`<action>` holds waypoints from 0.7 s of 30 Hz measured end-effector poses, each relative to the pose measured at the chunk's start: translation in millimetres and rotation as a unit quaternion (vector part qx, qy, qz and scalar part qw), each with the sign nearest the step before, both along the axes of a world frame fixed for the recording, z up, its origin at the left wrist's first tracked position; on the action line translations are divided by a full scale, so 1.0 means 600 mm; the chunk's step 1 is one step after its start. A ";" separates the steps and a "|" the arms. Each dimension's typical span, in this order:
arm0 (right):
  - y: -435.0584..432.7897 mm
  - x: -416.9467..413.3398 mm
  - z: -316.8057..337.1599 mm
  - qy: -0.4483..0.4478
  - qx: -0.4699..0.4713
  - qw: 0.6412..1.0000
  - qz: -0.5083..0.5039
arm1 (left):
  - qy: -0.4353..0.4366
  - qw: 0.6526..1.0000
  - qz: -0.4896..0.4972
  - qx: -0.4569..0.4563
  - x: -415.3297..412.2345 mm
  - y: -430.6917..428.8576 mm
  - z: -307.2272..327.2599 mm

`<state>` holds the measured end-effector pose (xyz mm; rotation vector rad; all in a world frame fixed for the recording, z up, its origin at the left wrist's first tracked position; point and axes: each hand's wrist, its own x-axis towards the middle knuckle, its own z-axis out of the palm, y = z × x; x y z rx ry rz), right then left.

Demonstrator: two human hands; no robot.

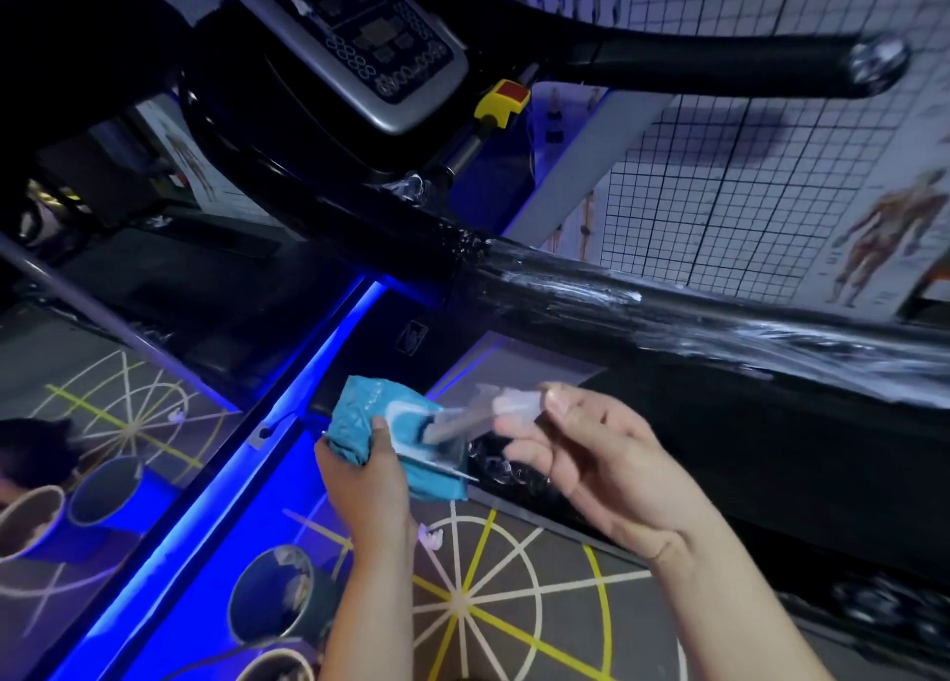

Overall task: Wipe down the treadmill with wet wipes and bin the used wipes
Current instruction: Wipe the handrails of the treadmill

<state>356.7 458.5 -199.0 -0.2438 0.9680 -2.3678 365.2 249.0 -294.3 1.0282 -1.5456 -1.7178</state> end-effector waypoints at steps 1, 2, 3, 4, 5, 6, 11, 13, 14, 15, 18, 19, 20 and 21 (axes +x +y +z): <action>-0.001 -0.002 0.008 -0.009 -0.010 1.000 -0.025 | 0.012 1.000 0.009 0.013 0.002 -0.005 0.002; -0.002 -0.005 0.017 -0.019 -0.009 0.998 -0.051 | 0.025 0.999 0.011 0.030 0.003 -0.009 0.006; -0.005 -0.009 0.019 -0.032 0.001 0.997 -0.075 | 0.037 0.998 0.010 0.046 0.005 -0.013 0.008; -0.010 -0.011 0.018 -0.046 0.015 0.994 -0.093 | 0.044 0.997 0.005 0.058 0.007 -0.015 0.011; -0.017 -0.012 0.011 -0.068 0.030 0.992 -0.103 | 0.047 0.997 -0.006 0.068 0.008 -0.015 0.011; -0.027 -0.010 0.004 -0.098 0.050 0.988 -0.104 | 0.050 0.996 -0.020 0.075 0.010 -0.012 0.015; -0.067 0.007 -0.028 -0.048 0.274 0.957 -0.087 | 0.057 0.992 -0.086 0.070 0.023 0.007 0.029; -0.068 0.010 -0.037 0.078 0.410 0.905 -0.085 | 0.060 0.992 -0.100 0.053 0.028 0.006 0.033; -0.067 0.010 -0.041 0.130 0.479 0.866 -0.066 | 0.062 0.992 -0.100 0.048 0.031 0.005 0.034; -0.065 0.009 -0.048 0.166 0.544 0.821 -0.039 | 0.065 0.992 -0.097 0.043 0.032 0.002 0.034; -0.056 0.006 -0.049 0.223 0.662 0.715 0.018 | 0.062 0.996 -0.066 0.009 0.034 -0.009 0.035; -0.052 0.005 -0.047 0.241 0.666 0.705 0.040 | 0.061 0.997 -0.051 -0.005 0.035 -0.013 0.032; -0.048 0.005 -0.044 0.254 0.661 0.703 0.058 | 0.061 0.998 -0.031 -0.012 0.037 -0.016 0.030; -0.045 0.003 -0.043 0.264 0.651 0.708 0.073 | 0.064 0.998 -0.008 -0.008 0.038 -0.018 0.027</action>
